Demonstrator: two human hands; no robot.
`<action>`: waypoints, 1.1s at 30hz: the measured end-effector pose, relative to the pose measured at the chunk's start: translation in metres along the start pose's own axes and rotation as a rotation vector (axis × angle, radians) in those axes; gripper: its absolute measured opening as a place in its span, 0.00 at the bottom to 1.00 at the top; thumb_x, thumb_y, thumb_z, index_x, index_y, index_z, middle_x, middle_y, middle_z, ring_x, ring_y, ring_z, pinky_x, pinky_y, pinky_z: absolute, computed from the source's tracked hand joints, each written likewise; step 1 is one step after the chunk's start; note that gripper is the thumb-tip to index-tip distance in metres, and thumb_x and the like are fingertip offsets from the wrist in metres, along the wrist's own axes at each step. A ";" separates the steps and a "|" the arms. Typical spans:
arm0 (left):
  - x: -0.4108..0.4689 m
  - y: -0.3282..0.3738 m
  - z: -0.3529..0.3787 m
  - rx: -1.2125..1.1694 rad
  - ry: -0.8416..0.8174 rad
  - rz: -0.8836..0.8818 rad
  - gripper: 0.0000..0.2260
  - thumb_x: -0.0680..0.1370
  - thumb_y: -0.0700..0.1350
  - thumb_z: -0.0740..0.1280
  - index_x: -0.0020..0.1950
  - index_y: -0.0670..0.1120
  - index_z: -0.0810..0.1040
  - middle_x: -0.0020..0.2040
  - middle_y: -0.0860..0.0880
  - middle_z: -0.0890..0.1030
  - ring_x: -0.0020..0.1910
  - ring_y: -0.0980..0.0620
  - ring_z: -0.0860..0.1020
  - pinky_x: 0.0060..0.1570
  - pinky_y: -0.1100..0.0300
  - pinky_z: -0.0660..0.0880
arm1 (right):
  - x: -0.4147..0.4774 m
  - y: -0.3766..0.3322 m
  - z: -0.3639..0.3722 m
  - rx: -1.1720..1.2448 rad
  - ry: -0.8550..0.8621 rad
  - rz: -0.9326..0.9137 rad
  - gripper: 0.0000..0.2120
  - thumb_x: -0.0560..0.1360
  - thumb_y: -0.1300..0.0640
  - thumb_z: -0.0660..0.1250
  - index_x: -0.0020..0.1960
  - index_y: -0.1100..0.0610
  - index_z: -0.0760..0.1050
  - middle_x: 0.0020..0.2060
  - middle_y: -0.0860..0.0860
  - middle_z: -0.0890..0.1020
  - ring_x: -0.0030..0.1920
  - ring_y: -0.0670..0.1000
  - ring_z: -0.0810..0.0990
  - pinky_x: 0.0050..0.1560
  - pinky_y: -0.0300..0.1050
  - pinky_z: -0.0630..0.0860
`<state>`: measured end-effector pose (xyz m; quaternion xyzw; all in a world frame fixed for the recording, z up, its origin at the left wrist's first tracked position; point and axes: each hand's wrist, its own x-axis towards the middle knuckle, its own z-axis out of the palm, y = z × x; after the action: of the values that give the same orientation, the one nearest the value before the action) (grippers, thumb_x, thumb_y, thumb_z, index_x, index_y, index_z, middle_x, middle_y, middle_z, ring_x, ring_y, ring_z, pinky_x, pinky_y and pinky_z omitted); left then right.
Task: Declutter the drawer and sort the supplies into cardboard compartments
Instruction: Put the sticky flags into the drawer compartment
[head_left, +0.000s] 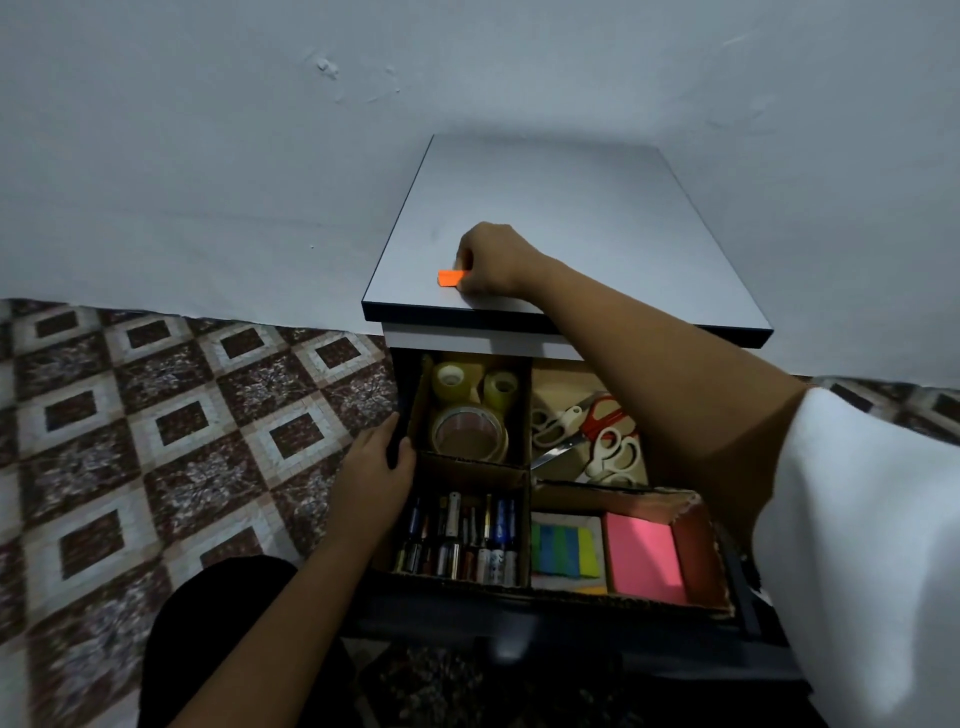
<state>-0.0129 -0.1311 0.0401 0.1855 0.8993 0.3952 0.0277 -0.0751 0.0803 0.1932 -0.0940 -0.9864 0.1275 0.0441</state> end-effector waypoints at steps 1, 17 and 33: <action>0.000 -0.001 0.000 0.002 -0.001 0.001 0.20 0.81 0.46 0.59 0.72 0.43 0.67 0.65 0.43 0.73 0.62 0.47 0.72 0.53 0.61 0.67 | -0.005 0.000 0.000 0.015 0.013 -0.002 0.13 0.71 0.64 0.67 0.54 0.68 0.77 0.52 0.61 0.80 0.53 0.57 0.78 0.51 0.49 0.75; -0.001 0.003 -0.002 0.030 0.001 0.003 0.19 0.81 0.45 0.59 0.72 0.43 0.67 0.66 0.41 0.73 0.64 0.44 0.71 0.58 0.55 0.68 | -0.190 0.027 0.018 0.811 -0.109 0.321 0.05 0.71 0.63 0.71 0.45 0.56 0.77 0.34 0.49 0.77 0.31 0.43 0.74 0.30 0.34 0.70; -0.002 0.001 -0.003 0.034 -0.025 -0.002 0.19 0.81 0.47 0.58 0.71 0.44 0.68 0.64 0.41 0.74 0.62 0.43 0.72 0.60 0.50 0.70 | -0.234 0.038 0.112 0.684 -0.234 0.663 0.04 0.71 0.60 0.71 0.39 0.60 0.79 0.30 0.54 0.76 0.27 0.46 0.70 0.29 0.39 0.66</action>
<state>-0.0116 -0.1333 0.0429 0.1898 0.9057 0.3774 0.0360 0.1484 0.0425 0.0603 -0.3680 -0.8033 0.4610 -0.0817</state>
